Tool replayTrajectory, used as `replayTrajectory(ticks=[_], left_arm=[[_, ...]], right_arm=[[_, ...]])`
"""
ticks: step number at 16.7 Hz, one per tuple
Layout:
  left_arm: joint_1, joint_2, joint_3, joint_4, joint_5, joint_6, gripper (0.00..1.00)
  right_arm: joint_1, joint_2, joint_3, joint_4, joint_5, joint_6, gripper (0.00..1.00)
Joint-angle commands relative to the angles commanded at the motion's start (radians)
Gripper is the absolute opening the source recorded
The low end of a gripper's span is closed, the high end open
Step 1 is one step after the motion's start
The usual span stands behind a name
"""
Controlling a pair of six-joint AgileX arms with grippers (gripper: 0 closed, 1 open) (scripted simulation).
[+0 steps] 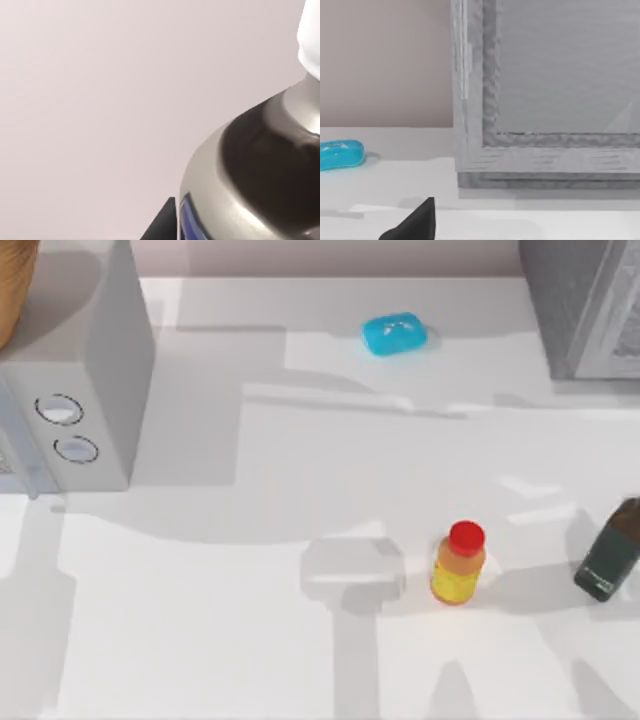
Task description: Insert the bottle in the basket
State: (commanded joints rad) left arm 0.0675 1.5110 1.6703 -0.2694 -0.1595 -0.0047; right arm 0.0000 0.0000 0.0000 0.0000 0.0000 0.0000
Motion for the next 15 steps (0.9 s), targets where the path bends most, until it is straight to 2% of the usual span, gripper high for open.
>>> replayTrajectory(ticks=[10,15], left_arm=[[0.0,0.0,0.0,0.0,0.0,0.0,0.98],[0.0,0.0,0.0,0.0,0.0,0.0,1.0]], right_arm=[[0.0,0.0,0.0,0.0,0.0,0.0,1.0],[0.0,0.0,0.0,0.0,0.0,0.0,1.0]])
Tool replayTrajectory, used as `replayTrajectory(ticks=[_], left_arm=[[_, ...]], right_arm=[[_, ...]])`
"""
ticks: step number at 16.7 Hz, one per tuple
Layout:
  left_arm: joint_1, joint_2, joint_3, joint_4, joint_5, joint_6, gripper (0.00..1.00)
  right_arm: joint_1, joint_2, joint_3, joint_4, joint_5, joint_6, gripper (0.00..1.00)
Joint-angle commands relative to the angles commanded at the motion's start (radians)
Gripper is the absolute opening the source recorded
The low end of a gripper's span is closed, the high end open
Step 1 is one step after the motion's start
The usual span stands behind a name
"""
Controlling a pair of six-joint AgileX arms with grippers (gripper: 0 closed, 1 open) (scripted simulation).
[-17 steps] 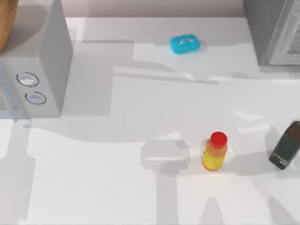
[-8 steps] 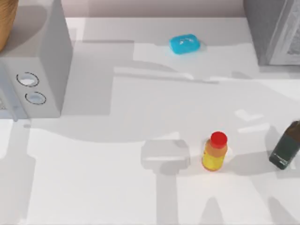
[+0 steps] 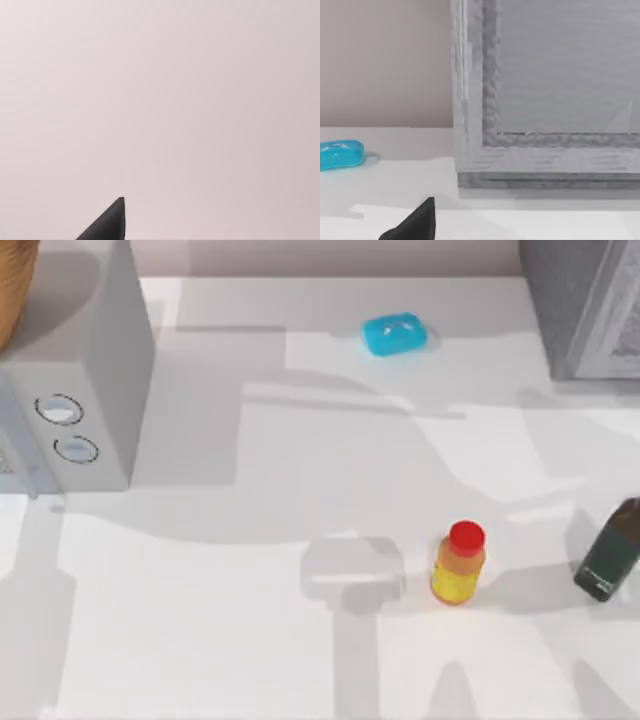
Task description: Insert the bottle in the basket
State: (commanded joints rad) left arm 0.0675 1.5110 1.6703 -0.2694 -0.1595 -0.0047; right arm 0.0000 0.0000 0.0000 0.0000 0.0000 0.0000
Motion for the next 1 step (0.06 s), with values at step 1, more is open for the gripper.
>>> replayTrajectory(ticks=[1], left_arm=[[0.0,0.0,0.0,0.0,0.0,0.0,1.0]], right_arm=[[0.0,0.0,0.0,0.0,0.0,0.0,1.0]])
